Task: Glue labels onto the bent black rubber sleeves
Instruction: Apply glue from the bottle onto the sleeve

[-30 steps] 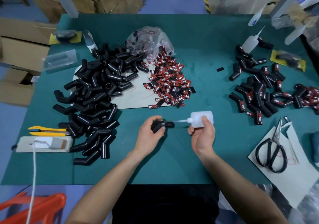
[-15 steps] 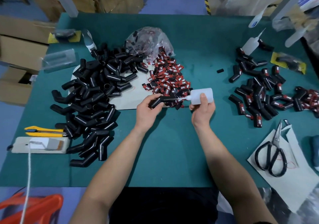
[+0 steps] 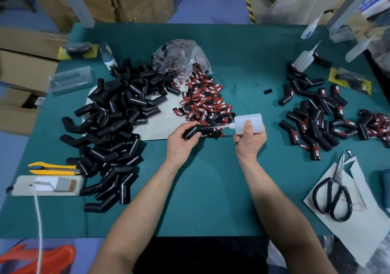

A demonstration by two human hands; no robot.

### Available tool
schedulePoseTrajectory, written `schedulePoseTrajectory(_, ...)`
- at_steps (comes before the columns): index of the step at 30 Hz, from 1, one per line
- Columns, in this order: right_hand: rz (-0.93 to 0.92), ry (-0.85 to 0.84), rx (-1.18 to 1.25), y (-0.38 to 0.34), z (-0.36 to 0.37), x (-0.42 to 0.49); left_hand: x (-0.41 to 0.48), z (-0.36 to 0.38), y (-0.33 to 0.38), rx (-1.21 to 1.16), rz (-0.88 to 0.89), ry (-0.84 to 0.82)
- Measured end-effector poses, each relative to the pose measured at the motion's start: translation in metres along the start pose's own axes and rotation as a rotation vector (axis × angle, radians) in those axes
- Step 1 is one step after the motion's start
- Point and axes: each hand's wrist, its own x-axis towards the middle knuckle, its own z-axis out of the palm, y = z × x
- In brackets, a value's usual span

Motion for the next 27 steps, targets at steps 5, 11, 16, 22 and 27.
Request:
schedulePoseTrajectory(5,0.001,0.003,-0.013,-0.0013,0.0004,-0.0004,-0.0011,0.0001,0.0030,-0.008,0.012,-0.013)
schedulePoseTrajectory(11,0.020,0.001,-0.008,-0.0037,0.0012,-0.0013,-0.0029,0.0005,0.0070,-0.003,0.028,-0.008)
schedulePoseTrajectory(16,0.027,0.001,0.006,-0.0039,0.0014,-0.0009,-0.0033,0.0011,0.0086,-0.019,0.024,-0.005)
schedulePoseTrajectory(22,0.024,0.006,-0.003,-0.0035,0.0028,-0.0009,-0.0028,0.0008,0.0069,-0.049,0.016,0.004)
schedulePoseTrajectory(27,0.031,0.003,-0.007,-0.0036,0.0019,0.0003,-0.0027,0.0012,0.0074,-0.045,0.002,0.013)
